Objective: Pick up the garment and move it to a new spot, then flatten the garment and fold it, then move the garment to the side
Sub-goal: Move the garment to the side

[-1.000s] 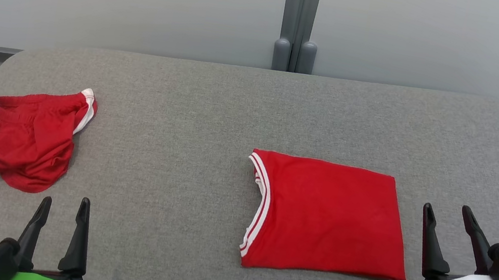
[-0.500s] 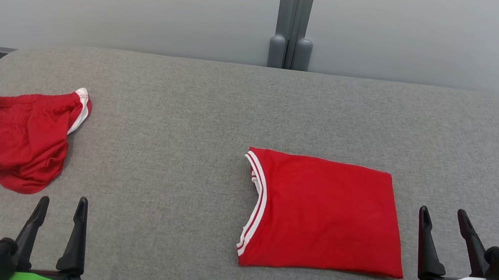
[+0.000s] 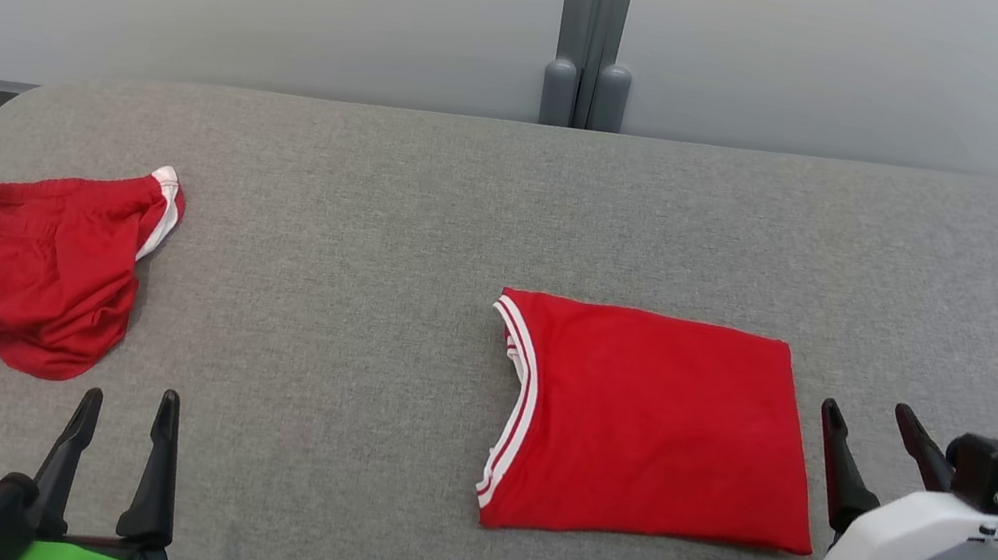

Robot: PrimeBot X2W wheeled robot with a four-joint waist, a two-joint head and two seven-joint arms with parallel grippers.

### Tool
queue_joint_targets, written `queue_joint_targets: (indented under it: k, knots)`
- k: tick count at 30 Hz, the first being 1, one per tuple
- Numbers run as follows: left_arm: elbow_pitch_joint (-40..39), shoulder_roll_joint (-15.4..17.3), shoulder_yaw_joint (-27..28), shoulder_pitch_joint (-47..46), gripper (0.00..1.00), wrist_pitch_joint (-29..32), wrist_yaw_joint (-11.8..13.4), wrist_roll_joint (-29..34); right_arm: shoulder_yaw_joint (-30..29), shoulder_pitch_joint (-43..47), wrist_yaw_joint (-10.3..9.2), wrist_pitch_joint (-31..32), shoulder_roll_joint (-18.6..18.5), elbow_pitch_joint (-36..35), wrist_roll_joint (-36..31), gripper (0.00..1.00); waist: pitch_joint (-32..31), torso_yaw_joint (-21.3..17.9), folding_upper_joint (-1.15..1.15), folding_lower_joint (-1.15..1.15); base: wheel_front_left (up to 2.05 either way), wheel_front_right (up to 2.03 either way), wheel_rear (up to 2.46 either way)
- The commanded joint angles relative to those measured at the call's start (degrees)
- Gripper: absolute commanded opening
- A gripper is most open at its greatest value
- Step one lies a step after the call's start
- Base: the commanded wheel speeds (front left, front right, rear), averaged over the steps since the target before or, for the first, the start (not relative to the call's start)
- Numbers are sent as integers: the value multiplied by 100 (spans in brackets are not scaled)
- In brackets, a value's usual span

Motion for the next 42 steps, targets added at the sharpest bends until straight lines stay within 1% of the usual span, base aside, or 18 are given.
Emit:
queue_joint_targets:
  k: [1, 4, 6, 10, 13, 18, 21, 22, 23, 24, 25, 29, 33, 37, 40, 42]
  knots:
    - [-30, -11, 13, -68, 100, 2, -14, -7, -14, -187, -6, 323, -51, 131, 31, 100, 47, 22, 0, 0, 0, 0, 0]
    - [-40, -30, -27, -134, 100, 2, -15, 5, -60, -555, -4, 1194, -83, 501, 121, 100, 133, 95, 0, 0, 0, 0, 0]
    - [-41, -17, -69, -189, 100, 2, -15, 0, -96, -790, -4, 1641, -124, 746, 193, 100, 213, 160, 0, 0, 0, 0, 0]
    - [-62, 29, -129, -291, 100, 2, -16, -11, -229, -1178, -6, 2267, -127, 1285, 332, 100, 398, 305, 0, 0, 0, 0, 0]
    - [-66, 48, -175, -361, 100, 2, -16, -31, -269, -1402, -4, 2516, -126, 1666, 308, 100, 535, 402, 0, 0, 0, 0, 0]
    - [-61, 81, -290, -468, 100, 2, -17, -88, -225, -1632, -4, 2529, -69, 2292, 470, 100, 668, 542, 0, 0, 0, 0, 0]
    - [-57, 106, -333, -492, 100, 2, -17, -99, -290, -1752, -6, 2657, -46, 2737, 321, 100, 702, 579, 0, 0, 0, 0, 0]
    - [-50, 108, -346, -495, 100, 2, -17, -100, -293, -1783, -7, 2684, -34, 2841, 278, 90, 707, 584, 0, 0, 0, 0, 0]
    - [-48, 115, -359, -504, 100, 2, -17, -99, -290, -1817, -7, 2677, -45, 2907, 211, 61, 715, 584, 0, 0, 0, 0, 0]
    - [-54, 122, -367, -515, 100, 2, -17, -102, -258, -1891, -7, 2622, -76, 2959, 118, 16, 731, 571, 0, 0, 0, 0, 0]
    - [-69, 125, -368, -519, 100, 2, -17, -105, -213, -1959, -7, 2607, -105, 2984, 46, 0, 754, 546, 0, 0, 0, 0, 0]
    - [-148, 140, -361, -571, 100, 2, -17, -102, 60, -2339, -10, 2588, -374, 2996, -223, 0, 900, 373, 0, 0, 0, 0, 0]
    - [-302, 107, -307, -647, 100, 2, -17, -147, 468, -2797, -10, 2631, -801, 2857, -380, 0, 1119, 109, 0, 0, 0, 0, 0]
    - [-515, 83, -305, -839, 100, 2, -17, -124, 780, -3329, -9, 2563, -1424, 2701, -456, 0, 1471, -211, 0, 0, 0, 0, 0]
    - [-708, 168, -398, -1056, 100, 2, -17, -77, 846, -3705, -9, 2469, -1864, 2564, -447, 0, 1841, -399, 0, 0, 0, 0, 0]
    - [-828, 240, -463, -1225, 100, 4, -17, -35, 788, -3932, -9, 2356, -2156, 2514, -465, 0, 2100, -501, 0, 0, 0, 0, 0]
